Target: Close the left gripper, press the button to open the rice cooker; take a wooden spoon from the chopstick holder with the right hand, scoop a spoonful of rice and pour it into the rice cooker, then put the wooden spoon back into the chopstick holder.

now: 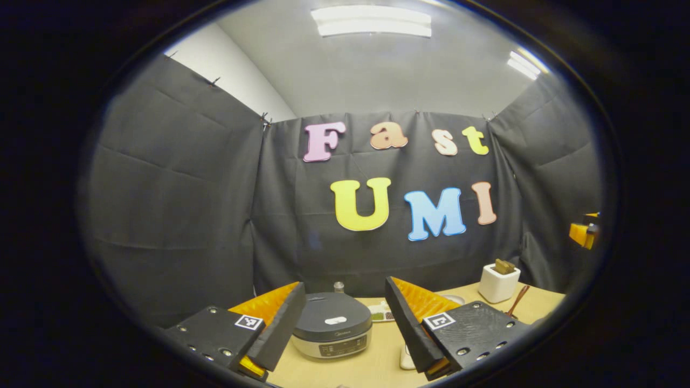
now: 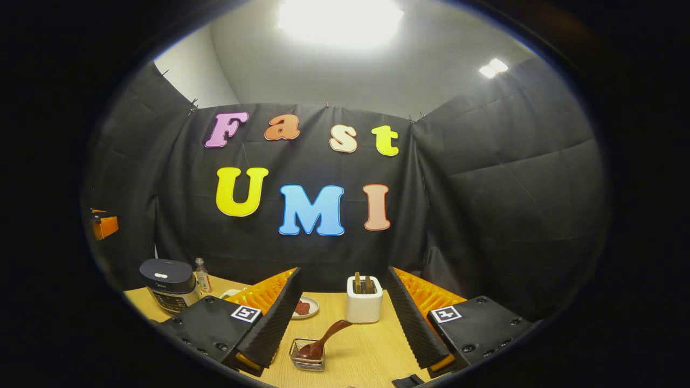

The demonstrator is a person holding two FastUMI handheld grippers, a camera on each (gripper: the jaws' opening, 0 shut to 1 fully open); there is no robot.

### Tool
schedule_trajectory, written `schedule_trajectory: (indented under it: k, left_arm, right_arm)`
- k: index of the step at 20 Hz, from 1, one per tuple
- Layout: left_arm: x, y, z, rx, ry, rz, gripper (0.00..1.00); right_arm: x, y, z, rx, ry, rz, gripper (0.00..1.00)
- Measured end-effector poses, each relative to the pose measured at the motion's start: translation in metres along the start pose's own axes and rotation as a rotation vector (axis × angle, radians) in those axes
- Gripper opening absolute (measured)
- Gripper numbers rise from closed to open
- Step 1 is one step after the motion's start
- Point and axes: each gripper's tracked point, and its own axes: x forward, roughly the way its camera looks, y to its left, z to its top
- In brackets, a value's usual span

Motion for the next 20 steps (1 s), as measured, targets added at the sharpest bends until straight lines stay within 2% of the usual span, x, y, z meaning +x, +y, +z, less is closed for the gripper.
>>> schedule_trajectory:
  k: [9,19,20]
  left_arm:
    - [0.0,-0.003,0.01,-0.003,-0.009,0.019,0.92]
    - [0.003,-0.013,0.015,0.013,-0.005,0.039,0.9]
    - [0.001,-0.016,0.016,0.015,-0.007,0.039,0.87]
  right_arm:
    - [0.003,-0.006,-0.002,0.001,0.003,0.018,0.98]
    - [0.007,-0.017,-0.009,0.007,0.007,0.032,0.97]
    - [0.008,-0.019,-0.009,0.007,0.007,0.035,0.97]
